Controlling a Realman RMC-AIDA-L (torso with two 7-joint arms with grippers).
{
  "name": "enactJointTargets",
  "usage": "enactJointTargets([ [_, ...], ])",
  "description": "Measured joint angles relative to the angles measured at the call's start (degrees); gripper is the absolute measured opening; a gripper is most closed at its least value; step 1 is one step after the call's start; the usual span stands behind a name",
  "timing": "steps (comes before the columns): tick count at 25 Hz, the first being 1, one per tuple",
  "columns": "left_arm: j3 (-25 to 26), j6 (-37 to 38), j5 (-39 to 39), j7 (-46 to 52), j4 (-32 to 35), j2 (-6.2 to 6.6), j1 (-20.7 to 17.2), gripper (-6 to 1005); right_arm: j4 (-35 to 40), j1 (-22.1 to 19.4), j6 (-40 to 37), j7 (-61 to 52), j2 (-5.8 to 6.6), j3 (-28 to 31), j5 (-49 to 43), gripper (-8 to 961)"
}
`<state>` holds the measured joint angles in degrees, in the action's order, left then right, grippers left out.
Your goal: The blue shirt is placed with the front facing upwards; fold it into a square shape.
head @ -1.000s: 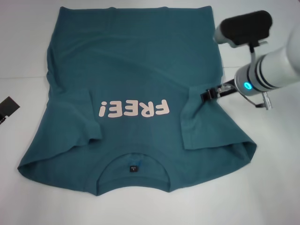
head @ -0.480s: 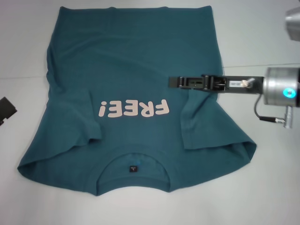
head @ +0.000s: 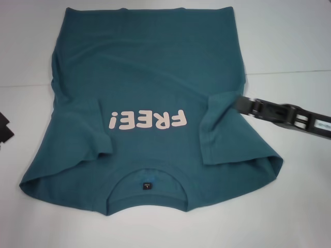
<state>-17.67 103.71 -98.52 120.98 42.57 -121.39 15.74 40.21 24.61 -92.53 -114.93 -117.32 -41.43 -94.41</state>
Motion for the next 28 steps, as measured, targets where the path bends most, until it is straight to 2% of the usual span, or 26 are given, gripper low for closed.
enactJointTargets([
  [4,0.16,-4.16,-3.46,4.23,-0.35,0.01,-0.01,766,-0.85,-2.97,0.89,0.77,1.23,1.44,-0.14,947],
  [11,-0.29,-9.27,-9.30,12.38,-0.47,0.57,1.88,765,-0.91,-4.82,5.52,-1.08,2.90,2.36,-3.11,944],
  [19,-0.32,-11.73,-12.38,15.81,-0.48,1.21,3.54,764,-1.32,-2.30,7.71,-6.85,4.24,2.81,-6.23,942],
  [28,0.39,-11.91,-15.67,15.99,-0.12,1.64,3.10,762,-1.66,2.36,7.93,-14.70,5.28,2.66,-13.26,938],
])
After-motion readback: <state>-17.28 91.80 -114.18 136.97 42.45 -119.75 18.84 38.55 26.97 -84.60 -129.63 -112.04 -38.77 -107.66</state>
